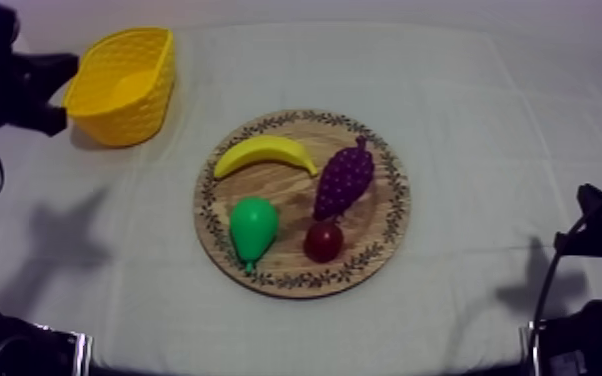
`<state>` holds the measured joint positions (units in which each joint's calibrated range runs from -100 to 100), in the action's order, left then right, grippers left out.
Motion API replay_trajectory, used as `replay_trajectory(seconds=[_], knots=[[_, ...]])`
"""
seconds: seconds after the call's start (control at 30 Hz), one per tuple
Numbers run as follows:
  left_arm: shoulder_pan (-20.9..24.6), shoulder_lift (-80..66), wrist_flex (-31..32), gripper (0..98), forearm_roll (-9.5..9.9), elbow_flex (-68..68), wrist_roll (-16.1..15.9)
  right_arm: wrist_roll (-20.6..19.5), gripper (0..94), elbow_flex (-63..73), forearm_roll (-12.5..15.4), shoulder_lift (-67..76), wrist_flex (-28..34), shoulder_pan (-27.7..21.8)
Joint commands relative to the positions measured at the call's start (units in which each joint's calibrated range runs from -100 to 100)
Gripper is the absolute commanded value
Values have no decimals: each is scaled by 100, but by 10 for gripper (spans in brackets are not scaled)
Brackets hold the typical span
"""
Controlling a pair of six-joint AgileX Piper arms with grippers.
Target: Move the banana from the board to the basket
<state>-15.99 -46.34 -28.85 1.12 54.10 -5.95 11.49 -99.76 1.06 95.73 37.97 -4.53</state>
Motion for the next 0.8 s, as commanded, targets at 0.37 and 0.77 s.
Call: replay_trajectory(seconds=[0.37,0.77], knots=[[-838,1909,-837,16,854,-1910,194,1,3,-2,-1,2,1,1],[-1284,2780,-1210,25,1123,-2117,187,1,3,-2,-1,2,1,1]])
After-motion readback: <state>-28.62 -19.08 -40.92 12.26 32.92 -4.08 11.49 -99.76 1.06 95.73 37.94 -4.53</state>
